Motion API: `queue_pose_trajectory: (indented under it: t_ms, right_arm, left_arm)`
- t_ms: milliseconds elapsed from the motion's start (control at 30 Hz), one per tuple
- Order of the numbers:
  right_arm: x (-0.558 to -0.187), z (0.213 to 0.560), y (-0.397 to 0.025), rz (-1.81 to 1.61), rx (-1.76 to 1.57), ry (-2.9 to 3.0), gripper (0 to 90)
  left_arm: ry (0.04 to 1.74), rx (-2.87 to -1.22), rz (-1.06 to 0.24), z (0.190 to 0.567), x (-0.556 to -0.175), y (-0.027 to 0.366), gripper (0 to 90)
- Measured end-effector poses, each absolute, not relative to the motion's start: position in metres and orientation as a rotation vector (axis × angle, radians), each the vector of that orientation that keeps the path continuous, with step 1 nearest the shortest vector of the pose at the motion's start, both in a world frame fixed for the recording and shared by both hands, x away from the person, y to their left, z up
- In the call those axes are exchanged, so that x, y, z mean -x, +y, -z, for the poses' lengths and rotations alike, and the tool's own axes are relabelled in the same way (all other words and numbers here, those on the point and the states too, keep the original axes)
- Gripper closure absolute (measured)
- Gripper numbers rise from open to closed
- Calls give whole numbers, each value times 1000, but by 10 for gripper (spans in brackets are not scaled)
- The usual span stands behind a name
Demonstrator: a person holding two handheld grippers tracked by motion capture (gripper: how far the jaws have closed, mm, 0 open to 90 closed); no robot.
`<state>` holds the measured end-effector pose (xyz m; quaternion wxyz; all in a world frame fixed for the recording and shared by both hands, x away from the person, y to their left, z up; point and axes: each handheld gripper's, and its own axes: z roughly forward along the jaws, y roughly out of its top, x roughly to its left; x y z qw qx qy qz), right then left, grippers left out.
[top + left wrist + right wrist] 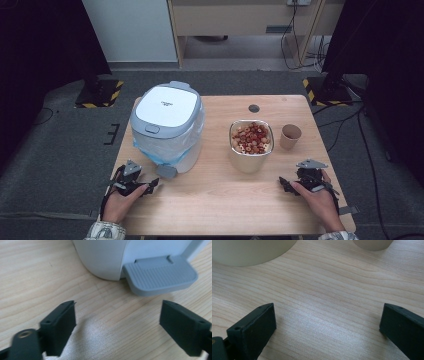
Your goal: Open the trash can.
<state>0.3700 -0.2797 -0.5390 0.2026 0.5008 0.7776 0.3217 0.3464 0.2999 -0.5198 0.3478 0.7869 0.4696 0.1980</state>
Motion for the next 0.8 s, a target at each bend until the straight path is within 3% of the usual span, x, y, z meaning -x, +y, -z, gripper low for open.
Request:
queue_pose_trajectory:
  t_ms: [167,467,633,800]
  right_arm:
    - [-370,539,-280,-898,-1398,2170,8]
    - [-370,539,-280,-898,-1399,2170,8]
    - [-370,539,-280,-898,-1400,2169,8]
    - [-370,539,-280,-897,-1400,2169,8]
  left_arm:
    - [1195,-2008,-524,511,-342,297,299]
    - [1097,-1991,-575,497,-340,274,631]
    - [1079,-2019,-592,499,-343,265,730]
    - [1075,-2063,-595,505,-346,260,763]
